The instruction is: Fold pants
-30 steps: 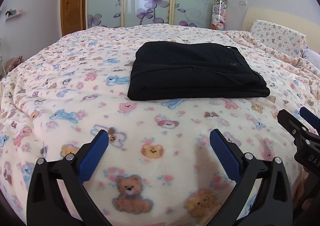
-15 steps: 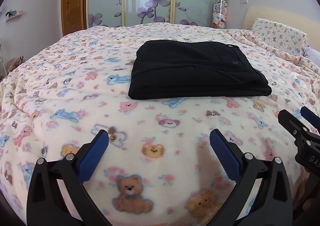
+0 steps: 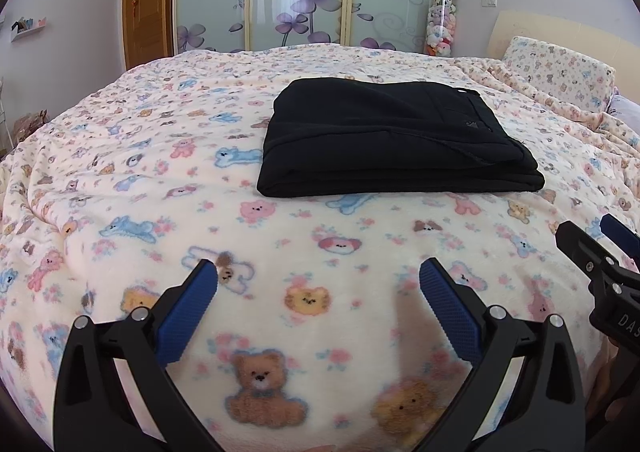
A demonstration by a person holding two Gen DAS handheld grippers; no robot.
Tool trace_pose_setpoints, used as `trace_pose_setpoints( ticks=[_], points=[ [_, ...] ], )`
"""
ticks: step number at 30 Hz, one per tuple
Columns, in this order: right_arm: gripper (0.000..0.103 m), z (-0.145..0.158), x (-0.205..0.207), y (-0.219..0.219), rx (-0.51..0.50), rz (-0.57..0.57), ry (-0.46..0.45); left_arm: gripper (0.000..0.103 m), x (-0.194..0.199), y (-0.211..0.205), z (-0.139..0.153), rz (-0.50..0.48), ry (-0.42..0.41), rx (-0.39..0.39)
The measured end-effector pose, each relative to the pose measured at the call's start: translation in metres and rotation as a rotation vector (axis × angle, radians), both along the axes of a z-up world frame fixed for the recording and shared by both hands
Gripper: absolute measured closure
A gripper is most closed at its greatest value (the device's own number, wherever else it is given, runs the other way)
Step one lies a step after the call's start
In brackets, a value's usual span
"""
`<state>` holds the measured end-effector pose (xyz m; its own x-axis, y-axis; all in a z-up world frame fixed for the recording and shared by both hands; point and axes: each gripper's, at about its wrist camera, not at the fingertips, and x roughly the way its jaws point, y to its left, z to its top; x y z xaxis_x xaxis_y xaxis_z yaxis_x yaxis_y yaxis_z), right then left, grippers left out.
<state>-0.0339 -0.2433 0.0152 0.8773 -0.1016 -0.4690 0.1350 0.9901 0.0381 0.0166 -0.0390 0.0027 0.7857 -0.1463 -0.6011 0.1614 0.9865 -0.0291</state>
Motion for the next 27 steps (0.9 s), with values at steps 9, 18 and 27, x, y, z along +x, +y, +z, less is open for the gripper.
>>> trace_pose_setpoints(
  ticks=[9,18,27],
  points=[
    [0.001,-0.001,-0.0002,0.0014,0.0,0.002,0.003,0.002,0.0004,0.0003,-0.0002,0.002,-0.001,0.004],
    [0.001,-0.0023,0.0002,0.0018,0.0,0.004,0.004,0.002,0.001,0.0004,-0.0022,0.003,-0.002,0.008],
    [0.001,-0.0053,-0.0003,0.0028,0.005,0.009,0.012,0.002,0.0002,0.0005,-0.0003,0.007,-0.012,0.008]
  ],
)
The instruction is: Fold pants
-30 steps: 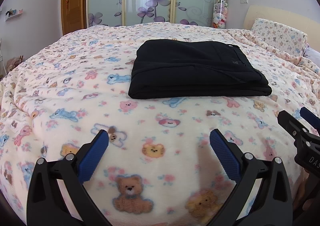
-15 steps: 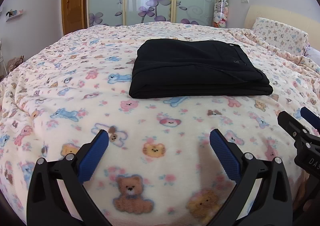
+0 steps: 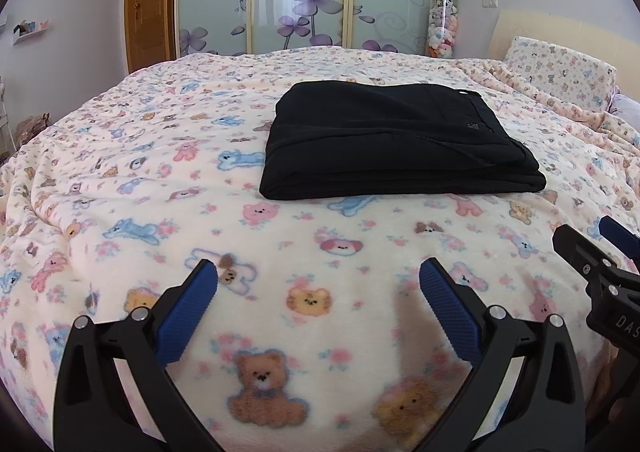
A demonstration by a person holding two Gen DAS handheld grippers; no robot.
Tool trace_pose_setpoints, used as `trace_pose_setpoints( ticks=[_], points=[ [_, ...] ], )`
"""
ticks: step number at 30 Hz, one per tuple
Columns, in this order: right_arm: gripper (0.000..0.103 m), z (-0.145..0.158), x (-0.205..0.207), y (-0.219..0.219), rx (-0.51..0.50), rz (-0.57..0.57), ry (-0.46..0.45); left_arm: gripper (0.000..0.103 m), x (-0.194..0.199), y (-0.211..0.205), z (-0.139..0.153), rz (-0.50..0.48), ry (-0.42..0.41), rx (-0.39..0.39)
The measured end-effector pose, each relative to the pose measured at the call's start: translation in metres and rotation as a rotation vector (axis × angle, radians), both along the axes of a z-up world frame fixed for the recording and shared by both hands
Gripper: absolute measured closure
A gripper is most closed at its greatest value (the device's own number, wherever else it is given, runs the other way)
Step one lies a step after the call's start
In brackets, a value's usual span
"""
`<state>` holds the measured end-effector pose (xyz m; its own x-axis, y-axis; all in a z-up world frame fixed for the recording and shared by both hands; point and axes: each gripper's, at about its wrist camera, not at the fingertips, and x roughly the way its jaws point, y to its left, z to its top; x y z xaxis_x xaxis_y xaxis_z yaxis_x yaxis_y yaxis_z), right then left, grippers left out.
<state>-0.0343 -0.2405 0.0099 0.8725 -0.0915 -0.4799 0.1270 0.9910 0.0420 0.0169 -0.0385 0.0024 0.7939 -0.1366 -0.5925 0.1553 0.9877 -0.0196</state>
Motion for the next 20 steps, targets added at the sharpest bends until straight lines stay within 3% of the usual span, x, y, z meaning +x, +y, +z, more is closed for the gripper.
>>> trace_pose_setpoints(
  ticks=[20],
  points=[
    [0.001,0.0013,0.0028,-0.0072,0.006,0.01,0.013,0.002,-0.0023,0.0005,0.0023,-0.01,-0.008,-0.008]
  ],
)
